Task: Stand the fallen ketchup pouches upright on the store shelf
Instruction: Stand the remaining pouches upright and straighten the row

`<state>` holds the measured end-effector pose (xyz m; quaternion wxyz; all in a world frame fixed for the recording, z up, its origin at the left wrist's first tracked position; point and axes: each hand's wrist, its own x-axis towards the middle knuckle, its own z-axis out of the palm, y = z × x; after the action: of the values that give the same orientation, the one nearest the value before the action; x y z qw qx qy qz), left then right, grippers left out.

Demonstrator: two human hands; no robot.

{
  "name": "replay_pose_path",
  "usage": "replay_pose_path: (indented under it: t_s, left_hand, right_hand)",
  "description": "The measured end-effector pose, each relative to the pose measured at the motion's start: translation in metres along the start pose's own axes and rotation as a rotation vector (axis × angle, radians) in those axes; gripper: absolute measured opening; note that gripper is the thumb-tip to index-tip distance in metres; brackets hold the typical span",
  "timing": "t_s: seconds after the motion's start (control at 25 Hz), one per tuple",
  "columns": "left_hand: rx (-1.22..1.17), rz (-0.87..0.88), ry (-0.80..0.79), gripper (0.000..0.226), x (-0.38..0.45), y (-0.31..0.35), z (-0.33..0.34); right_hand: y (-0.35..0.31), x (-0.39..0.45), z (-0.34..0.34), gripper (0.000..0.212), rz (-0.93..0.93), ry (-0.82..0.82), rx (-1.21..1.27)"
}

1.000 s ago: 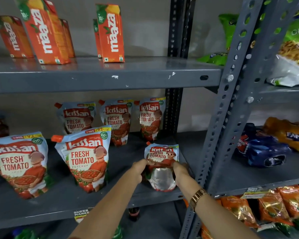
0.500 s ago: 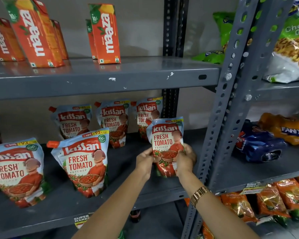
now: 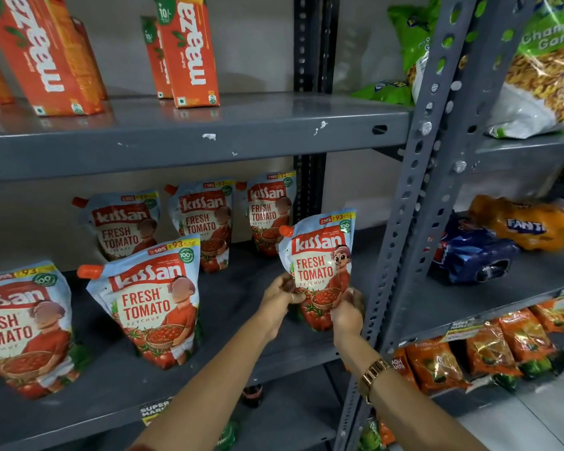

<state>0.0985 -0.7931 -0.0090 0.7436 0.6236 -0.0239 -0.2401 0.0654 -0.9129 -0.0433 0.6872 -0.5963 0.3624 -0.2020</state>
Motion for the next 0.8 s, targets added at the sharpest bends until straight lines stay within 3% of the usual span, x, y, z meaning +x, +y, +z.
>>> replay_pose_path:
  t_s: [0.08, 0.16, 0.32, 0.52, 0.8]
  left_hand:
    - [-0.036, -0.05, -0.065, 0.044, -0.005, -0.003, 0.002]
    - [-0.055, -0.039, -0.083, 0.05, -0.006, -0.01, 0.006]
    - [0.029, -0.006, -0.1, 0.055, -0.007, -0.023, 0.007]
    - [0.065, 0.047, -0.071, 0.053, -0.009, -0.033, -0.009]
    - [0.026, 0.088, -0.04, 0.042, -0.018, -0.038, -0.023]
  right_hand:
    - [0.004, 0.004, -0.006, 0.04, 0.089, -0.147, 0.121]
    - [0.008, 0.003, -0.01, 0.047, 0.112, -0.192, 0.23]
    - [0.013, 0.003, -0.007, 0.052, 0.074, -0.191, 0.077]
    - [0.015, -0.004, -0.002, 0.042, 0.001, -0.226, -0.146]
    - [0.023, -0.022, -0.004, 0.045, -0.132, -0.25, -0.203]
